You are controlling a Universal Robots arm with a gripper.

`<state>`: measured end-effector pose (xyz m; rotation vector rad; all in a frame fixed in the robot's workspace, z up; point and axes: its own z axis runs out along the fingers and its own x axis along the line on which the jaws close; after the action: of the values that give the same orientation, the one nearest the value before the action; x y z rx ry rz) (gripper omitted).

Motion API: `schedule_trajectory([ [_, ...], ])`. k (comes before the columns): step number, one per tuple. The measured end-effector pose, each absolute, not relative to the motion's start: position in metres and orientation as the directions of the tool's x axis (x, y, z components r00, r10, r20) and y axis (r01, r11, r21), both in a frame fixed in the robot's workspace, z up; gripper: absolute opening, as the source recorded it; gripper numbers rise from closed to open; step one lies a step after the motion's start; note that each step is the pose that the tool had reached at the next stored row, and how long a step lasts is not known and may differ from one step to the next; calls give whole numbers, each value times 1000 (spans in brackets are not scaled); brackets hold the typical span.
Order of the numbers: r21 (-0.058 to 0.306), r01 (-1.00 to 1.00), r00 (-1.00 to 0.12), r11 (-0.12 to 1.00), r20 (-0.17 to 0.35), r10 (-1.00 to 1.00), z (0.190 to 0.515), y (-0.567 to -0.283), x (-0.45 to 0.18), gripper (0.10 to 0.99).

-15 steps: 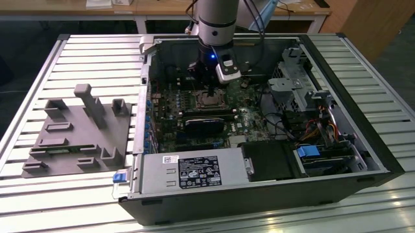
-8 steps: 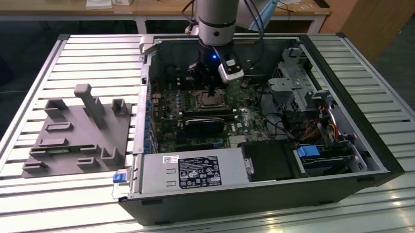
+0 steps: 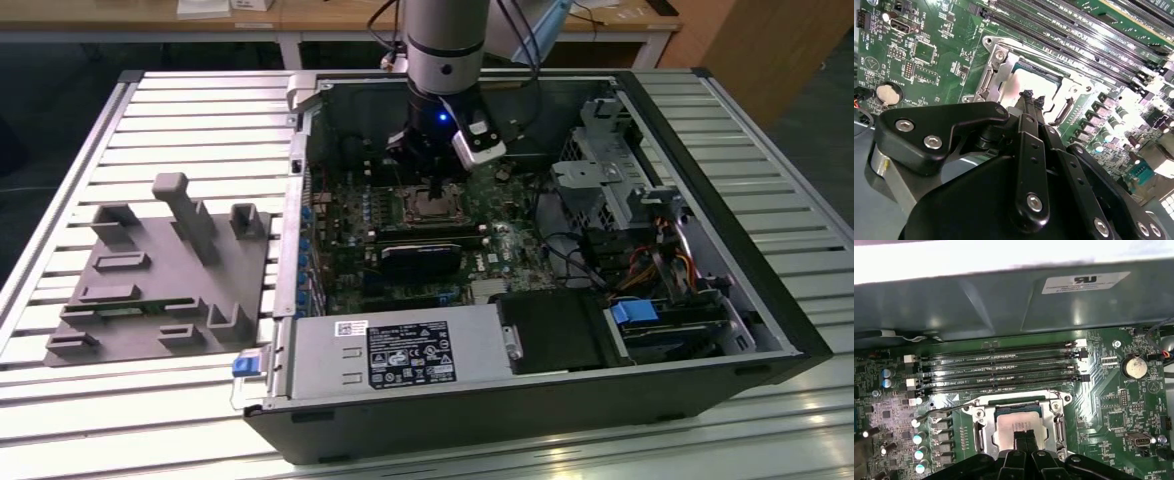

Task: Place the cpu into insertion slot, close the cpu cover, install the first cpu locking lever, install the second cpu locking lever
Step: 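Close the cpu cover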

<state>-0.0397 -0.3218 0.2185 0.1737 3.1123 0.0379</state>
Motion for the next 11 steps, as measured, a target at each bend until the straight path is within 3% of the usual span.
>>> schedule_trajectory([
  [11,26,113,-993,993,-26,114,233,-322,-40,102],
])
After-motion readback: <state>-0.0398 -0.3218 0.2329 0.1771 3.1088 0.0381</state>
